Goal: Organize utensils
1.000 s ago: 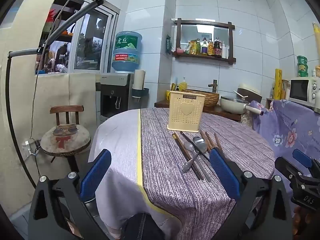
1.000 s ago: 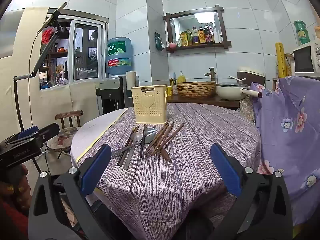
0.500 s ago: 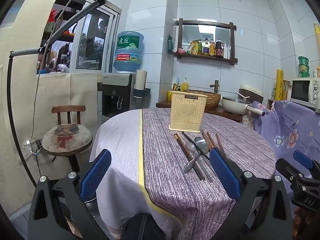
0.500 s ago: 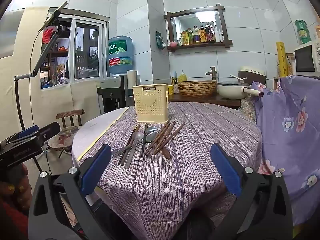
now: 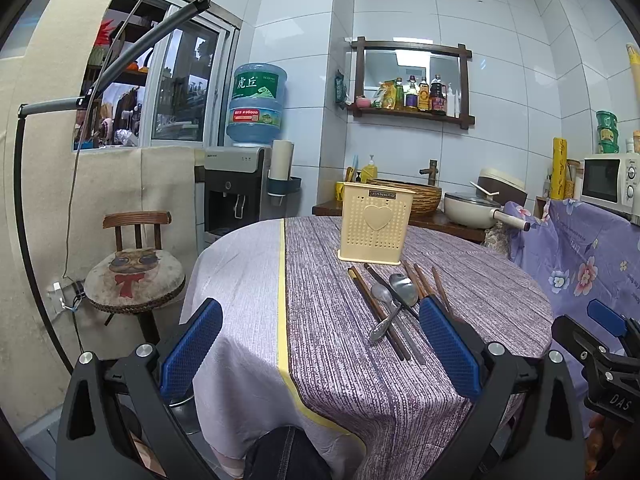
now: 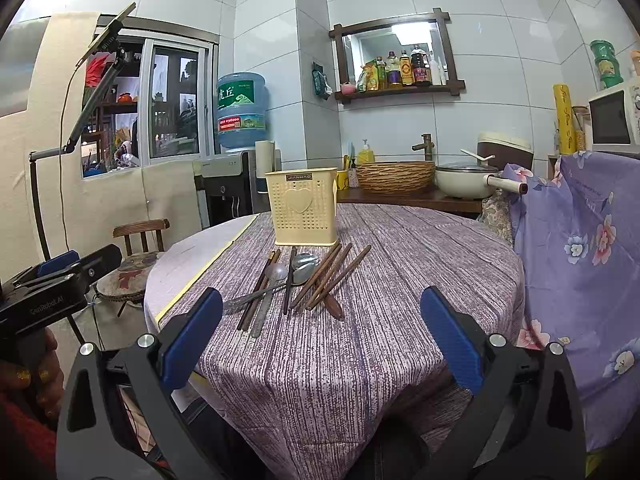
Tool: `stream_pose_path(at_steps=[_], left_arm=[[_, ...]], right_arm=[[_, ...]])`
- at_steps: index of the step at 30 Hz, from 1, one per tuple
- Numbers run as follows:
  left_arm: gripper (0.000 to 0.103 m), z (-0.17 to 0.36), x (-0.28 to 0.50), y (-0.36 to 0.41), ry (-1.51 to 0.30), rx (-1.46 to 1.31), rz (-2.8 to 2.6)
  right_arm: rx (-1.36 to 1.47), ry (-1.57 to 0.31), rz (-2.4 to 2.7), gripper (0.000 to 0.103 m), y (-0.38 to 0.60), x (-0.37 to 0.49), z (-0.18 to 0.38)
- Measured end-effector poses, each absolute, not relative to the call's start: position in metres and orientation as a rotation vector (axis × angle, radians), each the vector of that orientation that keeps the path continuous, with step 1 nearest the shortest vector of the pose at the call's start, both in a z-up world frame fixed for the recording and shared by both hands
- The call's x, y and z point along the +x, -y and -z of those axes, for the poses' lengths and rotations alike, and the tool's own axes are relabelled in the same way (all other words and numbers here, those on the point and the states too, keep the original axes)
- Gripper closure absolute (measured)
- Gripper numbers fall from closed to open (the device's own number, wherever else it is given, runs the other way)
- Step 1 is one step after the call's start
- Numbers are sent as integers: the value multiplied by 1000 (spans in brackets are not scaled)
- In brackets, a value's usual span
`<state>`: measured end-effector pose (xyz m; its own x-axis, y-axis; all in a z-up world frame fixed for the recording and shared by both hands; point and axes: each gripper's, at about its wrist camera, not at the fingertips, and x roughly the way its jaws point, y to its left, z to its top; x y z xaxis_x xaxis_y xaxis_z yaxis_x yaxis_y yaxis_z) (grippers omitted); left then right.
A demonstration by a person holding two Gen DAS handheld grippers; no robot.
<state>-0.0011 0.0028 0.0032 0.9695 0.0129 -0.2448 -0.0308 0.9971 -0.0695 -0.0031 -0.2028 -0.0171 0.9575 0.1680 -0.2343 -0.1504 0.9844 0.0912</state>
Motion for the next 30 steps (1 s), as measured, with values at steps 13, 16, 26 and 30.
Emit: stream_pose_path(at_steps=[13, 16, 26, 30], left_arm=[[5, -3, -1, -3, -247, -72, -22], [5, -3, -1, -3, -247, -72, -22], [5, -3, -1, -2, -247, -70, -22], [5, -2, -1, -2, -247, -70, -23]], right_arm=[[73, -245, -163, 5, 203, -3, 17], [72, -243, -162, 5, 203, -3, 16], [73, -245, -163, 5, 203, -3, 16], [74, -245, -163, 5, 205, -3, 15]])
